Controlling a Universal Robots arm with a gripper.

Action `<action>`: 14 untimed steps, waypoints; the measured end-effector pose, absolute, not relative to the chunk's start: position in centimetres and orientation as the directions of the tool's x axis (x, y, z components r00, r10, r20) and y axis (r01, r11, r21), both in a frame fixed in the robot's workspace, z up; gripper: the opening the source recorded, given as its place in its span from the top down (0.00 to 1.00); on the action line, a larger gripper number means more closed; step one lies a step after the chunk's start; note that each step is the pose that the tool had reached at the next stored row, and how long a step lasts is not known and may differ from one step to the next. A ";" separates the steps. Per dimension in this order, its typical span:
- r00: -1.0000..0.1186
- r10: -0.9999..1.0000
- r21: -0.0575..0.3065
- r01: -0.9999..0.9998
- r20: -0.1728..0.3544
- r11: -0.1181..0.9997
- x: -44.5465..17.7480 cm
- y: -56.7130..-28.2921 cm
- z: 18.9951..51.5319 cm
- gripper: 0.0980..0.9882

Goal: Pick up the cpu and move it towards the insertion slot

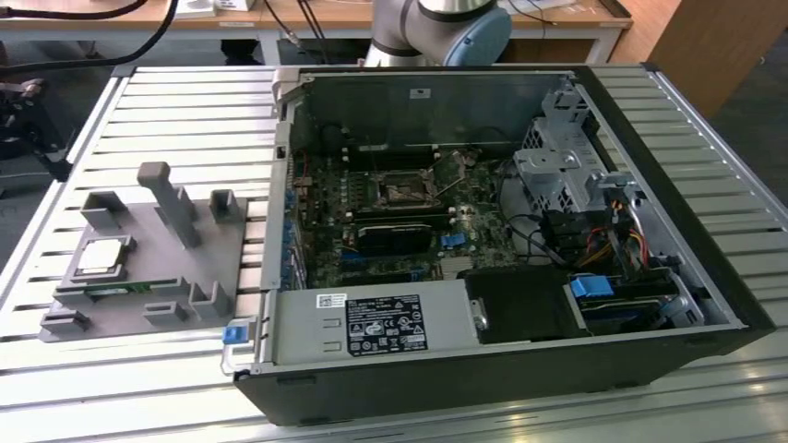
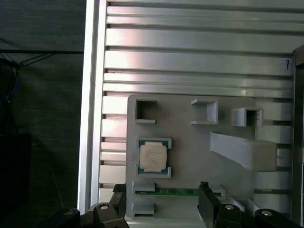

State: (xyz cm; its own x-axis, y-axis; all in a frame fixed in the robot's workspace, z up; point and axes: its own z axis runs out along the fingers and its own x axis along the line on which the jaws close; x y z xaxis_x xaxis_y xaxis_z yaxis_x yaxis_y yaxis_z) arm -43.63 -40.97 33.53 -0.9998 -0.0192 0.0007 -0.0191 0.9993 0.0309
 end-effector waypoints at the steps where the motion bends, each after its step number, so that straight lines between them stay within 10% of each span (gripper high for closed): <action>1: -1.000 -0.019 0.031 -0.019 0.001 0.999 -43.6 -41.0 33.4 0.32; 14: -1.000 -0.029 0.031 -0.029 0.002 0.999 -43.7 -41.0 31.4 0.32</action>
State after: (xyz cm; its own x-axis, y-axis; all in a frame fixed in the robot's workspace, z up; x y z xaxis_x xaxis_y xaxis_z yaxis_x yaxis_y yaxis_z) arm -43.67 -41.03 31.40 -0.9996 -0.0289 0.0017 -0.0288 0.9991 0.0310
